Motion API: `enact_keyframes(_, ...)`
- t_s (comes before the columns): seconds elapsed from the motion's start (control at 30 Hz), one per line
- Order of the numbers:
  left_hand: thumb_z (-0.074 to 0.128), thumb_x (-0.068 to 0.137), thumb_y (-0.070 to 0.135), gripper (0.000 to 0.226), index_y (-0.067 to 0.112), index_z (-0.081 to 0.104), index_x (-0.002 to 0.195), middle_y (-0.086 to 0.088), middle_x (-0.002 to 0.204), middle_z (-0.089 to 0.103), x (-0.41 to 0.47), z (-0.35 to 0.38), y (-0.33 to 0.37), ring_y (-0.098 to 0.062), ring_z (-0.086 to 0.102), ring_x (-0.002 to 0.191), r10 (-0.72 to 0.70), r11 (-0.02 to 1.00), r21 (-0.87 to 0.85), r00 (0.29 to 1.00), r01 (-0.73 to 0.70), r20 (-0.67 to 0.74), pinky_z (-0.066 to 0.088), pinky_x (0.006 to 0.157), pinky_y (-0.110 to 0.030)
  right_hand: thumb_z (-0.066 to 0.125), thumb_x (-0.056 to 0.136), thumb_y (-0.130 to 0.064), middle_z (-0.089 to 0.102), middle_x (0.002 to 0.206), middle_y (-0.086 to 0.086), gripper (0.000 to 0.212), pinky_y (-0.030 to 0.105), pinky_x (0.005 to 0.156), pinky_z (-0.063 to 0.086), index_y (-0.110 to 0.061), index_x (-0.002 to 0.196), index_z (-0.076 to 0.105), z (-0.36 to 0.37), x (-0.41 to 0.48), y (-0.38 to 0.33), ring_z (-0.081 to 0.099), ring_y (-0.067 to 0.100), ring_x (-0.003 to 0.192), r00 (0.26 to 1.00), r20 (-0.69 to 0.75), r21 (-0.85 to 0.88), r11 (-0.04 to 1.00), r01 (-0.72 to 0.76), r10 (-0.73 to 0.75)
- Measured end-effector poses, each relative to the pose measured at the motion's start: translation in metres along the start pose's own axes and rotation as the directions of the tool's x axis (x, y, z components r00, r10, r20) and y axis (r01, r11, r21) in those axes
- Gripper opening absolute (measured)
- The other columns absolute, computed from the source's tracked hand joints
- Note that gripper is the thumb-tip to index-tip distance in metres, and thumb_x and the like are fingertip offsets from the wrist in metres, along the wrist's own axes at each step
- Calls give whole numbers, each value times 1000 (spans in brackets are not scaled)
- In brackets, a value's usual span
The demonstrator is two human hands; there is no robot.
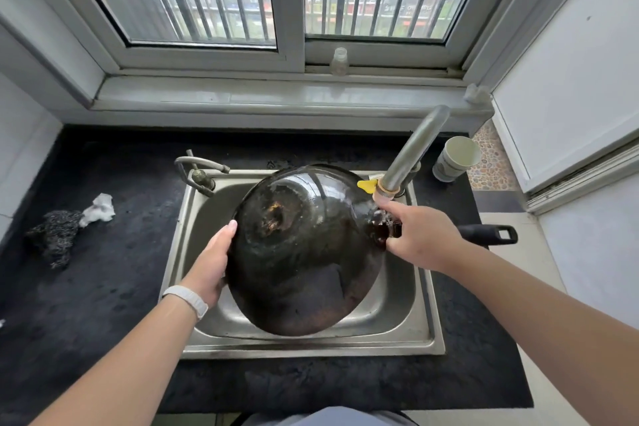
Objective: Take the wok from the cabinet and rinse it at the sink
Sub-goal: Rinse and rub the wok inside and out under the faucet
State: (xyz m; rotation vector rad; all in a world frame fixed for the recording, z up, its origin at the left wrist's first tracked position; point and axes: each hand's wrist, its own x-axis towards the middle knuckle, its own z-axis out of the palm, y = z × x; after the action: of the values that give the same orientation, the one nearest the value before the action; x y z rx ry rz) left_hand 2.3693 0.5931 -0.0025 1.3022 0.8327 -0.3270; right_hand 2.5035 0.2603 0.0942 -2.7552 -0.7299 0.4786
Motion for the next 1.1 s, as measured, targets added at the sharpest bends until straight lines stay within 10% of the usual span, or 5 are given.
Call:
enact_keyframes(0.3,50,85,72,66,31,66,134,5,131,73,18,21,6,-16,65,126,79,994,-76,997,-78,3,45,112,-44,65,80,-25,47,67,-14,40,29,63,34,-27,119,60,-14,4,4,64,27,81,996,-87,-69,997,25,-31)
enact_keyframes(0.67,43,100,58,57,21,64,138,-4,133,71,31,53,-11,-19,63,128,130,981,-148,991,-124,31,48,103,-37,65,82,-27,74,110,-4,68,32,77,47,-33,146,46,-25,-19,15,67,24,102,994,-108,-126,992,-15,1)
enact_keyframes(1.1,49,86,73,69,28,64,136,-2,135,70,30,69,-35,-21,62,129,82,983,-170,994,-69,67,46,110,-44,66,86,-32,74,111,-8,70,30,77,53,-32,150,39,-23,-45,20,68,20,98,996,-92,-185,982,-34,17)
